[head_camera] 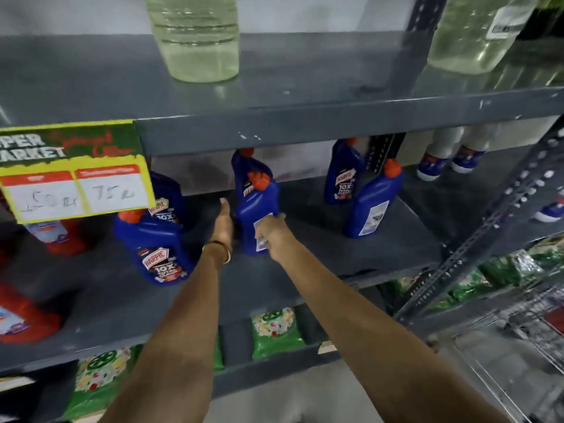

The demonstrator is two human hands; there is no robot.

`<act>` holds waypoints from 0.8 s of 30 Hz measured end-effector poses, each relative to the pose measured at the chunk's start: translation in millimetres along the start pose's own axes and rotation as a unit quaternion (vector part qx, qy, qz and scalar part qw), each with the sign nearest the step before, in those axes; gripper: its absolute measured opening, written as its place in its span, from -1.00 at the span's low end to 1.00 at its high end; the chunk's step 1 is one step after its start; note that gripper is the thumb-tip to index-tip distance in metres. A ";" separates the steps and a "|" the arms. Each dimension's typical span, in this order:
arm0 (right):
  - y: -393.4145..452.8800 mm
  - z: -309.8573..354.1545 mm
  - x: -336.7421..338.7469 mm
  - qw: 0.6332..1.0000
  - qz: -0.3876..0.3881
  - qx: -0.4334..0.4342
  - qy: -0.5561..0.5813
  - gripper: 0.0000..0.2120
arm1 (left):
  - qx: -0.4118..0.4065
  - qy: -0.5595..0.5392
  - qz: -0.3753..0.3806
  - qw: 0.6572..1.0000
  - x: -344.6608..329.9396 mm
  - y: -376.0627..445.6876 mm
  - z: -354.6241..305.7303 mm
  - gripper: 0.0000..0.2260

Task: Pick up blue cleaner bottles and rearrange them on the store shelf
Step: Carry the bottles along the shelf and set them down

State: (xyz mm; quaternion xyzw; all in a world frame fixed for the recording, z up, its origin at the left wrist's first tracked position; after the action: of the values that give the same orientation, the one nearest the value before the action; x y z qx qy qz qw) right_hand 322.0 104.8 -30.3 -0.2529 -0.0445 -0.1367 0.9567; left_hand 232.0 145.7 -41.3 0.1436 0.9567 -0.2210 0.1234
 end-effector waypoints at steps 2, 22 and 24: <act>-1.6 -1.5 2.4 1.000 -0.002 -0.017 -0.004 -0.22 | -0.013 0.031 0.007 0.999 -5.8 -6.0 -6.6 -0.40; -11.6 65.9 6.0 0.935 0.227 0.187 -0.197 -0.59 | -0.061 0.075 -0.099 0.990 20.6 -56.8 -2.9 -0.27; -8.4 60.7 7.4 0.934 0.231 0.187 -0.197 -0.63 | -0.076 0.085 -0.158 0.981 31.7 -60.0 -5.3 -0.31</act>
State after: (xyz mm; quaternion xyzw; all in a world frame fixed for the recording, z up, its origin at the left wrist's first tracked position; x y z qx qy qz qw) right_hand 325.8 126.2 27.5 -0.0943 -0.1967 0.1518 0.9640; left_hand 181.9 103.4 -22.9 -0.0012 0.9883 -0.1518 0.0160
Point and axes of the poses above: each hand's wrist, its own y-axis towards the middle knuckle, its own x-axis out of the back of the hand, z = x × y, the point moved 10 cm from there along y, towards the middle knuckle, and after that the axes turned 1 degree about z, right-handed, at the moved point
